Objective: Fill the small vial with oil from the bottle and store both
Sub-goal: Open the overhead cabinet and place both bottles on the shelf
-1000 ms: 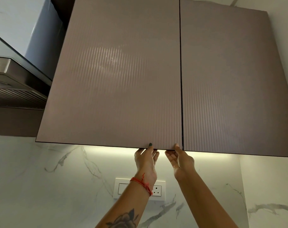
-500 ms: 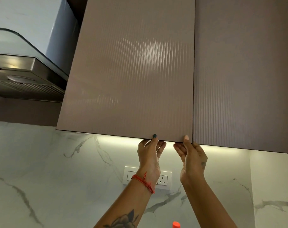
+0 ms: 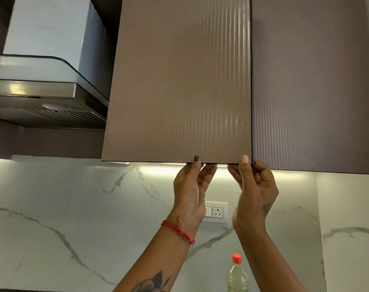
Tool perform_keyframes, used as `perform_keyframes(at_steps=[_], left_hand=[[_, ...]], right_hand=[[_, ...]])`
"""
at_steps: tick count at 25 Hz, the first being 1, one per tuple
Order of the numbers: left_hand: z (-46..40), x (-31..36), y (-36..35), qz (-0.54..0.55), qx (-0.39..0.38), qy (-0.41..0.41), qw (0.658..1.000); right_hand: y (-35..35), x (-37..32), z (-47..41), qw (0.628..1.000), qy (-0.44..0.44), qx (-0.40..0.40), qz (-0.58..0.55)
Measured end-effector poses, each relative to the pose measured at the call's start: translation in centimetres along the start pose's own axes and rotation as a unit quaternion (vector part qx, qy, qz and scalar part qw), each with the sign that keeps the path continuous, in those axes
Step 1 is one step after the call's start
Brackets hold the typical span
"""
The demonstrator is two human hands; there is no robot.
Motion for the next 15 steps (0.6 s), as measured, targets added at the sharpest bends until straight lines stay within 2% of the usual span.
perform_keyframes(at_steps=[10,15], left_hand=[[6.5,9.4,0.1,0.057,-0.051,0.052,0.996],[8.0,13.3,1.4,0.093,-0.068,0.051,0.992]], right_hand=[[-7.1,-9.2,8.4,0.985,0.15,-0.009,0.082],[-11.6,-12.1,11.9,0.979,0.173,-0.07,0.079]])
Point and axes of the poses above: each hand's wrist, its own z-axis away from the middle knuckle, its own y-axis out of the back of the hand, x = y × z, the point moved 7 cm from there along -z, towards the middle knuckle, and after that the axes turned 7 degrees about -x, right-handed, at the moved point
